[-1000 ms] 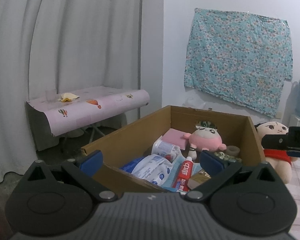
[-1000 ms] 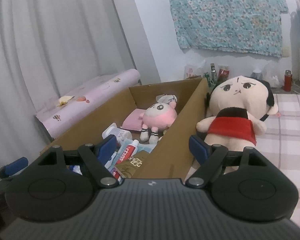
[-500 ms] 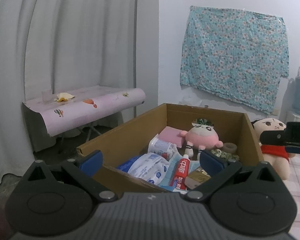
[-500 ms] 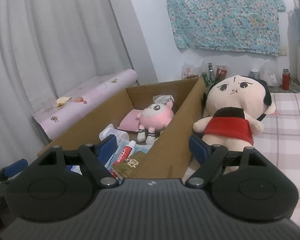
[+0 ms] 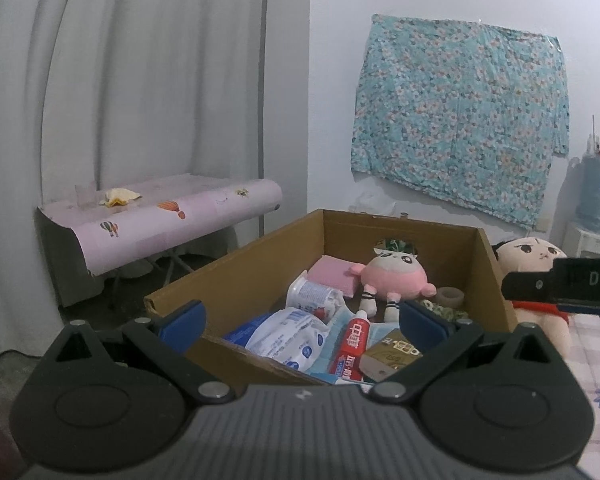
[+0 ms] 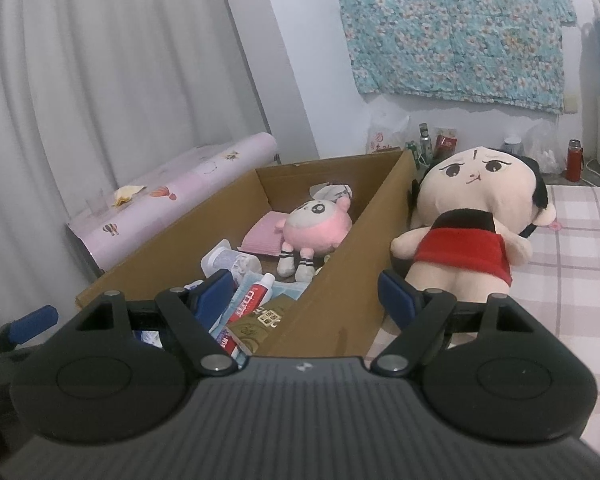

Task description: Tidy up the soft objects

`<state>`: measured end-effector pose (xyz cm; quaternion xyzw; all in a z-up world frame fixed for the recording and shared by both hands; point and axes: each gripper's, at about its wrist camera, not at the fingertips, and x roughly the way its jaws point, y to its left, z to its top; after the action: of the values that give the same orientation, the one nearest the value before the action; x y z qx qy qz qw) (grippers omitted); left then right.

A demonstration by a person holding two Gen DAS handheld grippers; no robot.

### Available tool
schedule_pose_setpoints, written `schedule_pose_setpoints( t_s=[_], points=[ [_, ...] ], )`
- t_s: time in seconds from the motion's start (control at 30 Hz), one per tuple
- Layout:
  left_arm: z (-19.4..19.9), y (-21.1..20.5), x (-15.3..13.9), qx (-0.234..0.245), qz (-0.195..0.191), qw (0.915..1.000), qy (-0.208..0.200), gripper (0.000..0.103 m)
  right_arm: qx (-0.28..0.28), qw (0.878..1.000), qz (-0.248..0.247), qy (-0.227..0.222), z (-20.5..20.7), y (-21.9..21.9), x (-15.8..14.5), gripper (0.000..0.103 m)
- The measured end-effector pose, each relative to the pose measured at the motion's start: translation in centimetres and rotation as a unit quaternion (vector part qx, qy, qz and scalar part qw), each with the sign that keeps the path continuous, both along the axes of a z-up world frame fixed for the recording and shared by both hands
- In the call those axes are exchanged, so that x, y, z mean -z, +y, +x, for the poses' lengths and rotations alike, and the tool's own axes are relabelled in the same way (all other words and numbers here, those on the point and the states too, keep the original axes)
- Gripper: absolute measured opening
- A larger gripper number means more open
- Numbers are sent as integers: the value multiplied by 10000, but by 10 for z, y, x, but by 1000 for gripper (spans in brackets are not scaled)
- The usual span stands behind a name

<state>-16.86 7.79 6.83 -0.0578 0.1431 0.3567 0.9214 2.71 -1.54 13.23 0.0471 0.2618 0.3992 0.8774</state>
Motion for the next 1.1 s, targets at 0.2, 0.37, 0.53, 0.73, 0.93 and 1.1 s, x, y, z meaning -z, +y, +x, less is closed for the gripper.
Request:
schedule_pose_setpoints(
  t_s=[0.2, 0.37, 0.53, 0.73, 0.93, 1.1],
  points=[
    [-1, 4, 0, -33, -73, 10000, -11, 103, -26, 10000, -22, 44, 0, 2, 1, 80],
    [-1, 4, 0, -24, -60, 10000, -24, 103, -43, 10000, -38, 5, -2, 2, 1, 80],
    [-1, 4, 0, -31, -64, 10000, -24, 103, -62, 10000, -47, 14, -2, 2, 1, 81],
    [-1, 3, 0, -19, -56, 10000, -22, 103, -70, 10000, -27, -9, -2, 2, -1, 81],
    [-1, 3, 1, -12, 6, 10000, 18, 103, -73, 10000, -19, -10, -2, 1, -1, 81],
    [0, 2, 2, -12, 0, 10000, 18, 103, -75, 10000, -17, -16, -2, 1, -2, 81]
  ],
)
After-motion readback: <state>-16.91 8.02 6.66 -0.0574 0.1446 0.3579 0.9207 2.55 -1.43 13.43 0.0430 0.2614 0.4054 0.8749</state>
